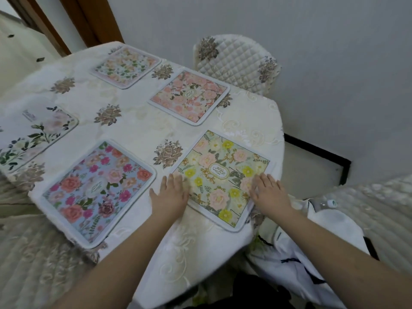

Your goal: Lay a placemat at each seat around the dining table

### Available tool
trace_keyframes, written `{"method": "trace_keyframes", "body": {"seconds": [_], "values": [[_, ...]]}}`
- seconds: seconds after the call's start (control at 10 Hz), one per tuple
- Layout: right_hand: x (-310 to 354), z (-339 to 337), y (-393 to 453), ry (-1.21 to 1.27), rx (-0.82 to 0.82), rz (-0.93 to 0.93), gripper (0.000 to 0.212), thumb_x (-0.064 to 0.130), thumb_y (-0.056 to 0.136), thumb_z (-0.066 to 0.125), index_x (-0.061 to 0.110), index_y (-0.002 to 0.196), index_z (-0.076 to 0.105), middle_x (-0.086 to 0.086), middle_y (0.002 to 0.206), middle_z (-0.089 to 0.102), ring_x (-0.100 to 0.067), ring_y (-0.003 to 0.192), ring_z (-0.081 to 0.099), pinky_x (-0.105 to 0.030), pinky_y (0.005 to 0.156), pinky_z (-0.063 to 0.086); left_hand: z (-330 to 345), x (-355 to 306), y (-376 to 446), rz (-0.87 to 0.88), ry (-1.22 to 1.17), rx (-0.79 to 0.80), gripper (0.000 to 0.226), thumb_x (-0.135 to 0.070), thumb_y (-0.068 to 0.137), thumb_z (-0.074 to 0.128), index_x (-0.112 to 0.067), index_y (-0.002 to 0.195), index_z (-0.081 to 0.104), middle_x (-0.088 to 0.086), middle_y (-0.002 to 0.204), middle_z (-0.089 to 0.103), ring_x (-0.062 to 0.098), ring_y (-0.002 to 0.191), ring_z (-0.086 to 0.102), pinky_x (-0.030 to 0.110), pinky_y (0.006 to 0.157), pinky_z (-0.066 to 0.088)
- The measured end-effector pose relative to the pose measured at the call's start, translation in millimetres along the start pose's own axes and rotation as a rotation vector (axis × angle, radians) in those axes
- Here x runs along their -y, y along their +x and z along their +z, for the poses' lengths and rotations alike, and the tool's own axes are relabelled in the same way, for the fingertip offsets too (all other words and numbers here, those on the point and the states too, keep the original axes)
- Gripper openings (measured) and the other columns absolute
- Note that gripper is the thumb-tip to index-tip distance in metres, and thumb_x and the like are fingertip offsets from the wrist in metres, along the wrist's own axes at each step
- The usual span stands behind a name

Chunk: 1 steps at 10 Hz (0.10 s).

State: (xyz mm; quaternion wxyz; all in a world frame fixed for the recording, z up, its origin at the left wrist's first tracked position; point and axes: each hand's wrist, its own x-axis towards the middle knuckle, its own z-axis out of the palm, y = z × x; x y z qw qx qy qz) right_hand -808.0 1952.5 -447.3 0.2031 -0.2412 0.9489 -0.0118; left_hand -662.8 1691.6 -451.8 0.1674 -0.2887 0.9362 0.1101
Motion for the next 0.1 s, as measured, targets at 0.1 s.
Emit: {"method": "trace_keyframes", "body": {"seconds": [0.1], "values": [[23.8, 1.0, -34.3, 0.026, 0.017, 0.033, 0.062, 0.049, 0.104, 0.015, 0.020, 0.158, 0.006, -0.003, 0.165, 0.002, -0.020, 0.152, 0.002, -0.041, 0.122, 0.004, -15.6, -12.6, -29.0, 0.197, 0.032, -0.030, 0.057, -0.048, 0.105, 0.017, -0.032, 0.159, 0.007, 0.000, 0.167, 0.006, 0.018, 0.154, 0.004, 0.056, 0.121, 0.007]]}}
